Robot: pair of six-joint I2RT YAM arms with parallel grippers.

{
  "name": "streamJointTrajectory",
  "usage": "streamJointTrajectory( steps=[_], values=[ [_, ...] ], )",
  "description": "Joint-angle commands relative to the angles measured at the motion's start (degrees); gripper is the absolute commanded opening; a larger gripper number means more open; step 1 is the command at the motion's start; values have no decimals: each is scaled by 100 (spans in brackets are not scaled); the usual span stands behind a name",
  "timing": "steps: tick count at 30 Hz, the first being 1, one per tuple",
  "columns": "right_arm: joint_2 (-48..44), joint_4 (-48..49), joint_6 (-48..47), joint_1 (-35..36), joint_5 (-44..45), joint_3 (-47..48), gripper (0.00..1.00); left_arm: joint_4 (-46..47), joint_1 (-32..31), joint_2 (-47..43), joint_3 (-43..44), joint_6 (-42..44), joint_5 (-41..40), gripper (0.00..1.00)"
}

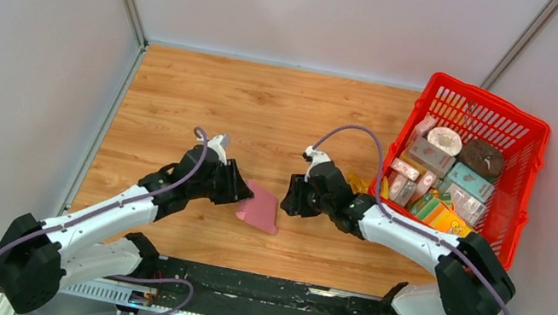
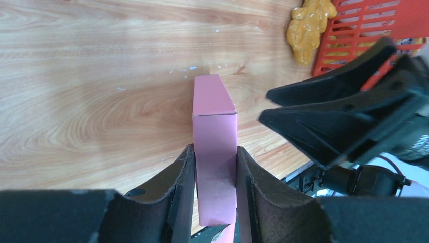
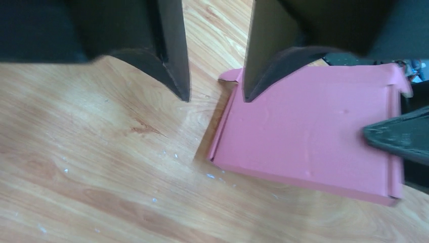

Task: Fold the paper box

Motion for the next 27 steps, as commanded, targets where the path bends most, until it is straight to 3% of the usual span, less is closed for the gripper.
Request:
streamJointTrajectory(
  steps=[1,5,6,7,10,12,20,27],
  values=[
    [-397,-235,-590,59,-115,276,57,-112,96,-221,-178,88,13,9],
    [-765,-437,-1389,611,121,346,71,-51,315,-459,-301,-52,374,5],
    [-828,-542,-1739,1118,331,416,73,-51,377,-511,-336,-105,461,1],
    [-880,-595,-1942,1401,1108,451,78,-85,516,-582,-389,-193,636,0],
    [-907,-500,-2504,2378,2323,496,83,-348,667,-740,-354,-588,883,0],
    [-768,-255,-2699,2808,2739,539,85,-542,746,-837,-328,-1001,936,0],
    [260,283,-3745,3531,4198,1049,85,-429,887,-1223,-538,-2476,1701,0],
    [912,880,-4299,4163,6202,1111,75,520,948,-1750,-1461,-3954,2062,0]
  ],
)
